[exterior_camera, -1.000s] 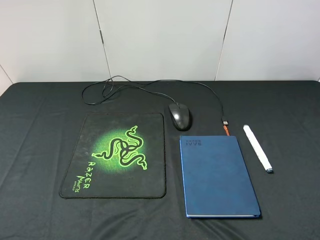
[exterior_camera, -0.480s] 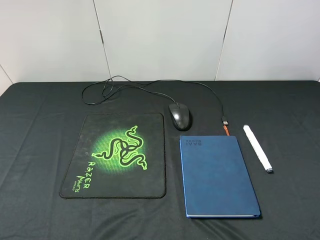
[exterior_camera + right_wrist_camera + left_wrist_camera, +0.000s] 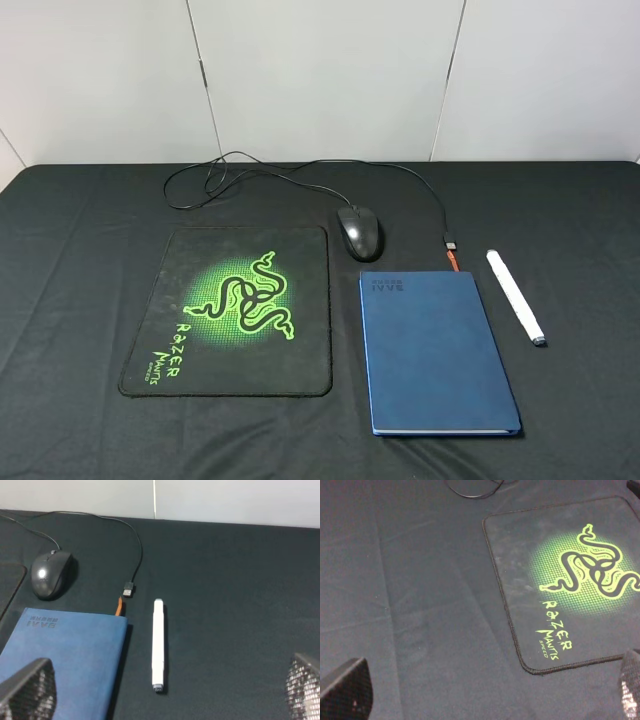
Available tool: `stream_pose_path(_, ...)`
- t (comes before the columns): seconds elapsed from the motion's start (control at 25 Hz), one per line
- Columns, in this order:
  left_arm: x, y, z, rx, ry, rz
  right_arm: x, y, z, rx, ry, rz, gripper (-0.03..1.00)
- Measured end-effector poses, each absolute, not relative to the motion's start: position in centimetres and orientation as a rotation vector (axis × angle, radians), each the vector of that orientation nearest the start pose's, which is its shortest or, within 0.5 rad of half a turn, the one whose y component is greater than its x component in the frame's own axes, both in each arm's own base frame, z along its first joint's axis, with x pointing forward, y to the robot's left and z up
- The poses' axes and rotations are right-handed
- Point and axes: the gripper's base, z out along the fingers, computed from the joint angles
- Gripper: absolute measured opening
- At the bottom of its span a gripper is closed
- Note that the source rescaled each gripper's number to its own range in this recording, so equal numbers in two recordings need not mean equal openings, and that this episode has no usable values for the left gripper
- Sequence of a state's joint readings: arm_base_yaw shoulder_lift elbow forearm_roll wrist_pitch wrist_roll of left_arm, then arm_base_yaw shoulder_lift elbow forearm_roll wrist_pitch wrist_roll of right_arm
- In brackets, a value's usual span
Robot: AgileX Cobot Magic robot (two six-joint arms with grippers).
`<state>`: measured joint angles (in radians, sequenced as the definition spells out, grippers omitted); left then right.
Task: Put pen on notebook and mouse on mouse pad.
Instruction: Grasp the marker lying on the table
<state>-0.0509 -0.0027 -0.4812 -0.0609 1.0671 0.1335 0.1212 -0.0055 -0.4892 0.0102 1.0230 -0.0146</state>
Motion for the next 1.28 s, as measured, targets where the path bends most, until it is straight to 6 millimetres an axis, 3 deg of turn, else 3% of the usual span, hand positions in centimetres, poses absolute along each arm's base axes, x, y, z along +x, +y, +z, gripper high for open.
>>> stream_pose_path(0.28,-0.4,-0.5,27.2,0.193,2.056,-0.022,0.1,0.1,27.8,-0.147,2.034,0.077,1.0)
stream_pose_path(0.6,-0.4,-0.5,27.2,0.193,2.056,-0.022,2.6,0.8,30.3,-0.177,2.153,0.137,1.0)
stream_pose_path(1.08,-0.4,-0.5,27.2,0.193,2.056,-0.022,9.6,2.7,28.9,-0.294,2.495,0.165,1.0)
stream_pose_path(1.28,-0.4,-0.5,27.2,0.193,2.056,-0.022,12.9,3.6,29.6,-0.292,2.58,0.177,1.0)
